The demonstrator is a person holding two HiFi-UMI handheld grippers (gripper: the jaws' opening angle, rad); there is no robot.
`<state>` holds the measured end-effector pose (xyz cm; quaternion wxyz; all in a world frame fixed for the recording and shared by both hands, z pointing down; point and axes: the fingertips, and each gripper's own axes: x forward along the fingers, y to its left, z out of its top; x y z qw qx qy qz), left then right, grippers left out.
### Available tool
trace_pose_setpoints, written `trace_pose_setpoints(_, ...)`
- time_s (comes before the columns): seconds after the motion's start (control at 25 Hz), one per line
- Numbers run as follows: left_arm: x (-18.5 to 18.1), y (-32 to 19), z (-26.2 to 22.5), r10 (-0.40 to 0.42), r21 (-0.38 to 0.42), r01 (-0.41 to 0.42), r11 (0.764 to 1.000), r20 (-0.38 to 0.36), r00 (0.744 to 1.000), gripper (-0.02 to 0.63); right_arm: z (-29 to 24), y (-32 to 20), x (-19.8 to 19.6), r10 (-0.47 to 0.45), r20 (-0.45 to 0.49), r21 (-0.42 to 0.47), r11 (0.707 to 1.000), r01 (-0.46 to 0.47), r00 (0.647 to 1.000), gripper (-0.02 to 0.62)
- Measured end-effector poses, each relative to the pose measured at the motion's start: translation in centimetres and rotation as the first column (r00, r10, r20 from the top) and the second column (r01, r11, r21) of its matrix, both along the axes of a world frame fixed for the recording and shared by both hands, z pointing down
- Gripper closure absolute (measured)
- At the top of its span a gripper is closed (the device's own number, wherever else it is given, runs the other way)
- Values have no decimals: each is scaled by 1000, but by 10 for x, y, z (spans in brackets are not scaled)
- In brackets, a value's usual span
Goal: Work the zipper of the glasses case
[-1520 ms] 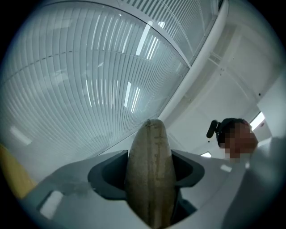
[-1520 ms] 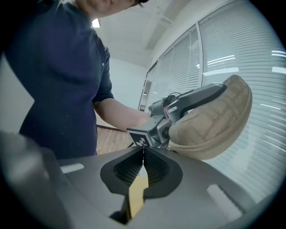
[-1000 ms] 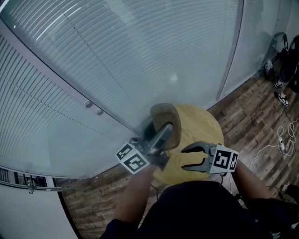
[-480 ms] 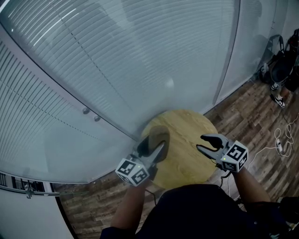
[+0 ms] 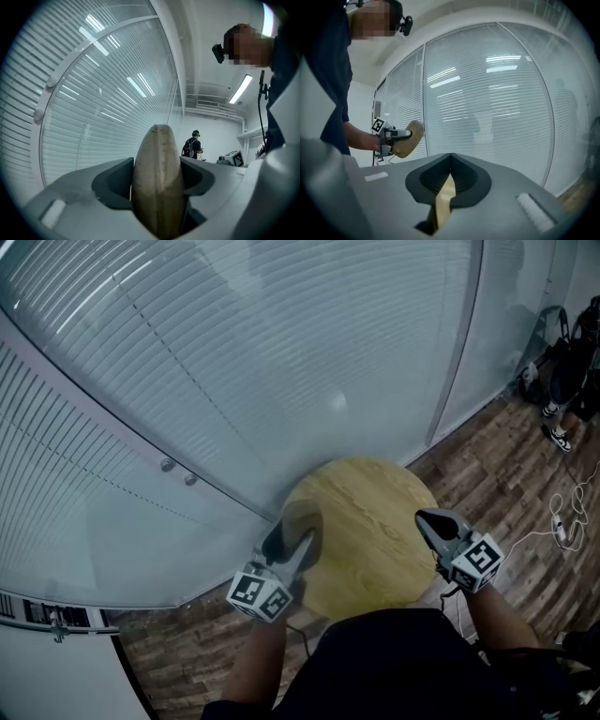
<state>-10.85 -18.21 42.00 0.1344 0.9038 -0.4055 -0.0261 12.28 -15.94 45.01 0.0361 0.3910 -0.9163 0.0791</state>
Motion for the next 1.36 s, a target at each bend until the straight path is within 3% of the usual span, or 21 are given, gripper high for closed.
trace_pose_setpoints(0.12,3,1,7,-1,4,1,1000,47,999,313,-1,-3,12,54,-4,37,998,-54,999,588)
trace_pose_setpoints(0.36,-1,7,12,-1,22,-1,1000,70,998,313,-8,-5,9,81,127,-44,996,-76,989,588)
trace_pose_setpoints(0.72,-8,19,27,-2,-11,3,1000,77,997,313,-2,2,-12,31,88,-30,999,-29,996,588)
trace_pose_setpoints(1.0,-6,15,19,26,-7,-25,1000,78,997,313,-5,5,-8,57,83,-30,998,-55,995,589)
trace_pose_setpoints(1.2,8,15,23,67,-7,-66,998,110,992,313,-6,11,1,59,64,33,998,-61,996,589)
trace_pose_setpoints(1.36,18,16,27,98,-17,-96,995,112,989,313,-5,10,9,90,71,17,996,-91,993,589)
